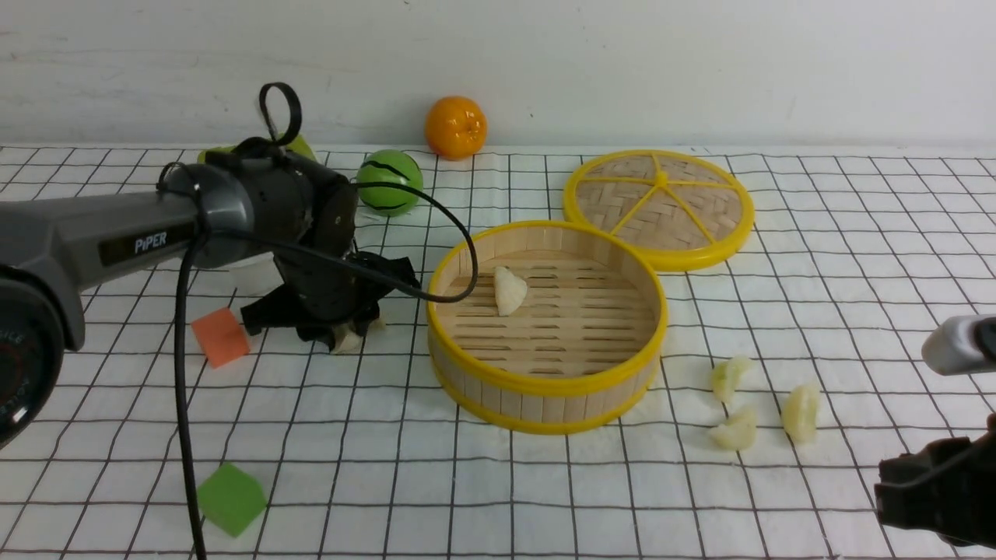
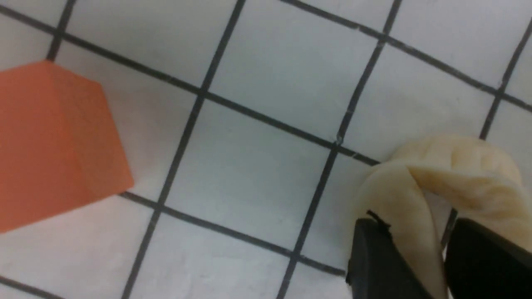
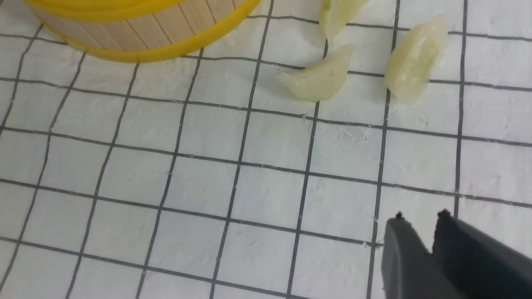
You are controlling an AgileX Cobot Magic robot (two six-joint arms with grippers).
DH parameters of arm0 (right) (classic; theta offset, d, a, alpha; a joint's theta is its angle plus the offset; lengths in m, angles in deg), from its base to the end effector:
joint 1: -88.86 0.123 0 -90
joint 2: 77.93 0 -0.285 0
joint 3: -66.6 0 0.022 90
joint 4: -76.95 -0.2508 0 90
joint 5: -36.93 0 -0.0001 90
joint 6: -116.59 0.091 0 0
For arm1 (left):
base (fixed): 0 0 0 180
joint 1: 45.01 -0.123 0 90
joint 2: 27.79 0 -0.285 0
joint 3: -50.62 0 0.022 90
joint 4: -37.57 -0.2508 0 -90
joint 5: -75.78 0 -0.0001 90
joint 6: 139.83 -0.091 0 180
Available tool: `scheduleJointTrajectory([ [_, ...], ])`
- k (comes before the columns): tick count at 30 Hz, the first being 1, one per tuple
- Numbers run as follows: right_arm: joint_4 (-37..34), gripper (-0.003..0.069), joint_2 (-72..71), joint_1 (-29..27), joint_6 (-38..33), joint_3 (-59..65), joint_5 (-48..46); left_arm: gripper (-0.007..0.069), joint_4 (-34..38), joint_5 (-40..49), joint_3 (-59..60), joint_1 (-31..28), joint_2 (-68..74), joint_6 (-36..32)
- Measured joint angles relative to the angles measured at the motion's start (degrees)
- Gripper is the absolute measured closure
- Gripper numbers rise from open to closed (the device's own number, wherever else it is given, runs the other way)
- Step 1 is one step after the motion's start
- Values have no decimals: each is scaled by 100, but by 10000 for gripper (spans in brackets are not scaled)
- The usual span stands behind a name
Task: Put the dumplings into the steamer on the table with the white tablecloth.
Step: 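Reach for and grasp a dumpling on the table with the left gripper, then place the dumpling into the bamboo steamer basket with the left gripper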
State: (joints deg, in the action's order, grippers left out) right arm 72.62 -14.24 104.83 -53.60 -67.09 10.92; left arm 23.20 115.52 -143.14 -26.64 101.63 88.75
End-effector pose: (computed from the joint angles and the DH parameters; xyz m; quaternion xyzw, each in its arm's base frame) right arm 0.1723 0.0524 0.2479 -0.0245 0.9266 0.1109 0.3586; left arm 0.4365 -0.1297 0.1733 -0.1783 0.9559 -0.0343 0.2307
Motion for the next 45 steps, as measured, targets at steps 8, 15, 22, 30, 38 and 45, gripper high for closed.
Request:
scheduleJointTrajectory([
  [8, 0, 536, 0, 0, 0, 0, 12, 411, 722, 269, -210, -2, -762, -1197],
  [15, 0, 534, 0, 0, 0, 0, 127, 411, 2529, 485, -1342, 521, -742, -3073],
  [22, -7, 534, 0, 0, 0, 0, 131, 411, 2810, 490, -2647, 1205, 554, -3310],
  [30, -7, 534, 0, 0, 0, 0, 131, 412, 2660, 341, -3189, 1256, 1428, -3268],
  [38, -20, 530, 0, 0, 0, 0, 131, 403, 2415, 208, -3203, 1256, 1519, -3262],
  [45, -43, 524, 0, 0, 0, 0, 131, 266, 2317, 316, -3205, 1256, 1519, -3076],
])
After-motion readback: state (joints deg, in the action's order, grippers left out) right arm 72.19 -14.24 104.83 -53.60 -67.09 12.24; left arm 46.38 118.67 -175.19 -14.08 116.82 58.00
